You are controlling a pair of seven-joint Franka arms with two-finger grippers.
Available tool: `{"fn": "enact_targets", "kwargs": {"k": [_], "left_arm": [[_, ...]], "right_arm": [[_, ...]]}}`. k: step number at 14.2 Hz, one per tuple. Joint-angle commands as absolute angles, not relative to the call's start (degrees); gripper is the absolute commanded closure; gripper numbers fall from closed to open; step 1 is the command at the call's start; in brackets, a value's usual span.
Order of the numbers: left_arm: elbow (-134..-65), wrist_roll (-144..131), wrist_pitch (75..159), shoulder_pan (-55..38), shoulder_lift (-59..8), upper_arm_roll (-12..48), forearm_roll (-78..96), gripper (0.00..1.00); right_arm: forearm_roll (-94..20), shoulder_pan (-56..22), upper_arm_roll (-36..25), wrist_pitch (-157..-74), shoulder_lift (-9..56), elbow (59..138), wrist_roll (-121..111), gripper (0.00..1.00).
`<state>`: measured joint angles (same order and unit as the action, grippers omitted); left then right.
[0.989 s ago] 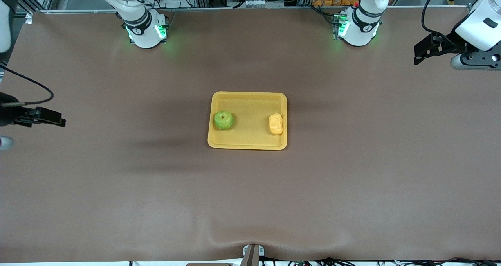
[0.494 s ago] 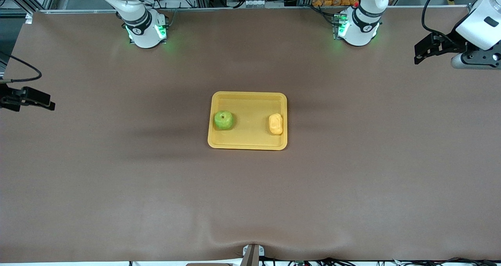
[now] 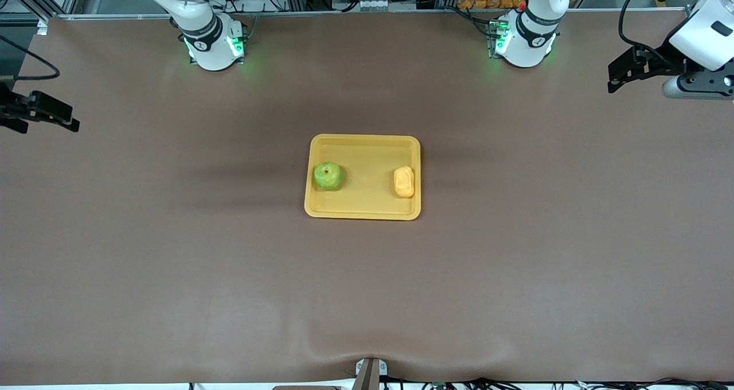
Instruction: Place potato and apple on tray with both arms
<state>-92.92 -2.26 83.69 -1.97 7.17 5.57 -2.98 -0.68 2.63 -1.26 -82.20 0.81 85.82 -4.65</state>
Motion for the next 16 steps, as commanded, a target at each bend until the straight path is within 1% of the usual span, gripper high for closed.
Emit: {"fn": "enact_targets", "kwargs": {"k": [1, 4, 8, 16], "left_arm": [[-92.73, -2.81, 83.06, -1.67, 8.09, 5.71, -1.93, 0.00], [-92.55, -2.46, 82.97, -1.58, 8.00, 5.45, -1.93, 0.00], [-92.46, -2.64, 82.71, -1.41, 7.82, 5.10, -0.71, 0.00], [-91.59, -6.33, 82.53, -1.49, 7.47, 4.83, -0.53, 0.00]], "right_arm": [[0.09, 3.34, 0.00, -84.10, -5.52, 93.05, -5.36, 0.00], [0.09, 3.51, 0.00, -86.04, -7.91, 97.02, -5.36, 0.00], [0.53, 2.46, 0.26, -86.31, -7.91, 96.94, -5.89, 0.00], [0.79, 2.81, 0.09, -86.48, -6.24, 93.78, -5.98, 0.00]]}}
